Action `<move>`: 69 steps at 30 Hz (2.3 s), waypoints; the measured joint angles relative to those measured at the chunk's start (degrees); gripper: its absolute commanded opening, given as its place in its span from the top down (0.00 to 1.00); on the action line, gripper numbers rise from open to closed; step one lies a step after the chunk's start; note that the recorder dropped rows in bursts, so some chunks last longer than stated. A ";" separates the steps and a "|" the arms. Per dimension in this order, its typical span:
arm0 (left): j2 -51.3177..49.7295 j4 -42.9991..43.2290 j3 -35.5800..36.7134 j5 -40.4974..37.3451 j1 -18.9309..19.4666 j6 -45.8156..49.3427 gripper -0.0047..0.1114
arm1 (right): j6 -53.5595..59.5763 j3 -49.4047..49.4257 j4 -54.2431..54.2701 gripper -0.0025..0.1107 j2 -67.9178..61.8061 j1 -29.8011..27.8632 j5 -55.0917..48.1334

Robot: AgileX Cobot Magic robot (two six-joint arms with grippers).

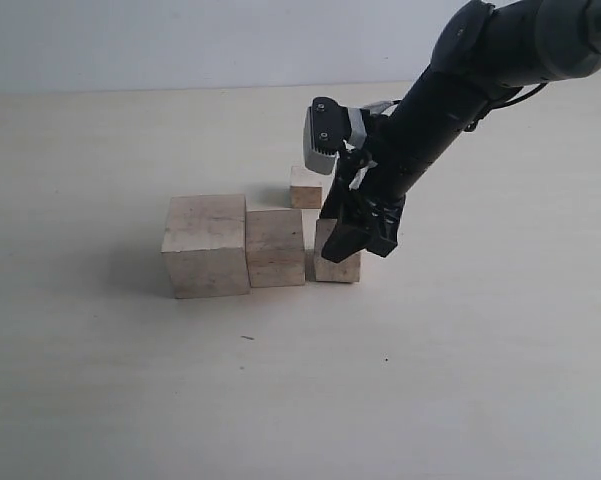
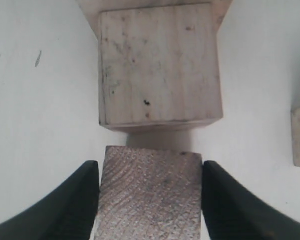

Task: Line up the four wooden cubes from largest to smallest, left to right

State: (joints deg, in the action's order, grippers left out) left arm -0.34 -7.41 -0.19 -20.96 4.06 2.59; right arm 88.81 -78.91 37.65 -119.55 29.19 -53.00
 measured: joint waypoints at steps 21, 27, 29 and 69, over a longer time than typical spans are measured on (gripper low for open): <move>0.00 0.00 0.00 0.00 0.00 0.00 0.96 | -3.98 0.00 2.08 0.38 0.00 0.00 1.19; 0.00 0.00 0.00 0.00 0.00 0.00 0.96 | -9.65 0.00 -1.72 0.38 0.98 0.00 1.29; 0.00 0.00 0.00 0.00 0.00 0.00 0.96 | -12.68 0.00 -5.40 0.38 2.15 0.00 0.99; 0.00 0.00 0.00 0.00 0.00 0.00 0.96 | -34.60 0.00 -18.54 0.38 -1.80 0.00 14.63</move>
State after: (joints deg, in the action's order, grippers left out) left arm -0.34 -7.41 -0.19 -20.96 4.06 2.59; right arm 54.21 -78.91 19.10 -121.35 29.19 -38.37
